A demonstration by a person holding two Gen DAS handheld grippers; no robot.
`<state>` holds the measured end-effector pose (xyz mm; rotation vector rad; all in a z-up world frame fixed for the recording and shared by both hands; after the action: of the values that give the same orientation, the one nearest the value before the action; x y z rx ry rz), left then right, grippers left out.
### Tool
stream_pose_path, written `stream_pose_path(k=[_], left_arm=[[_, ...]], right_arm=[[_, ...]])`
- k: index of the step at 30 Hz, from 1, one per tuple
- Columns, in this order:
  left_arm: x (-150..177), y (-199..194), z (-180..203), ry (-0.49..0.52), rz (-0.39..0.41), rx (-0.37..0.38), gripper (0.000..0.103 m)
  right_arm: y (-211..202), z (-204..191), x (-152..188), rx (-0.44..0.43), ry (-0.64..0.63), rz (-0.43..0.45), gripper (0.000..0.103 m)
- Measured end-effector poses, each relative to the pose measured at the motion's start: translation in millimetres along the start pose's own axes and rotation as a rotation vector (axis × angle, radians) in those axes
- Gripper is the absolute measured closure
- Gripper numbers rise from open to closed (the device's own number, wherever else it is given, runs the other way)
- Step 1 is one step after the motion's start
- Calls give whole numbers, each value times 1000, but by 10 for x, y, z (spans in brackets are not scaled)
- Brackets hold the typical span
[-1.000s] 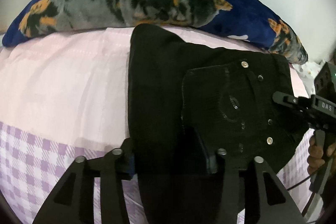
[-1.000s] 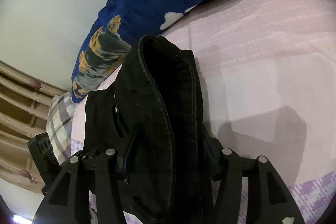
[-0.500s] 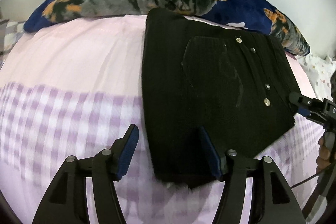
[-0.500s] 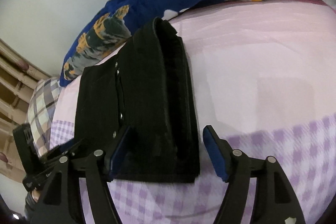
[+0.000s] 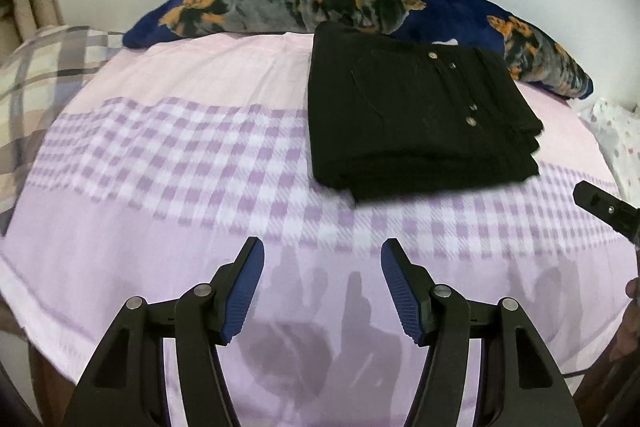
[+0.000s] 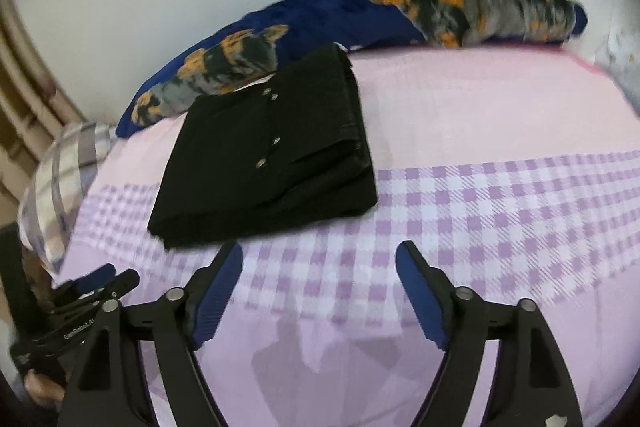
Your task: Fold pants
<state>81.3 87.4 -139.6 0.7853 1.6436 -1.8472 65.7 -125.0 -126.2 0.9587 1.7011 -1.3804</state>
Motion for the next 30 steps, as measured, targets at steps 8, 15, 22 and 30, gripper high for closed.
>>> stream_pose_path(k=[8, 15, 22, 30], left_arm=[[49, -458, 217, 40, 73, -31, 40], [71, -646, 328, 46, 105, -24, 38], [100, -660, 349, 57, 106, -38, 38], [116, -657, 374, 62, 104, -43, 38]], right_arm=[[-346, -259, 123, 34, -51, 68, 5], [-470, -339, 187, 45, -88, 90, 4], [-482, -324, 206, 37, -74, 93, 3], [-450, -334, 245, 33, -68, 75, 3]])
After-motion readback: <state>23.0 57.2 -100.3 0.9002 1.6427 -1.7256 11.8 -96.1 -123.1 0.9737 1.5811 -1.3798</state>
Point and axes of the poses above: each gripper's, at about its wrist camera, not at the fingertips, and y roughly the way its jaws point, z to its right, x to its underside, the point moved 6 cm from there along y, roughly the way its jaws point, and after that the axes turned 10 degrees about z, right-handed, at the moved point
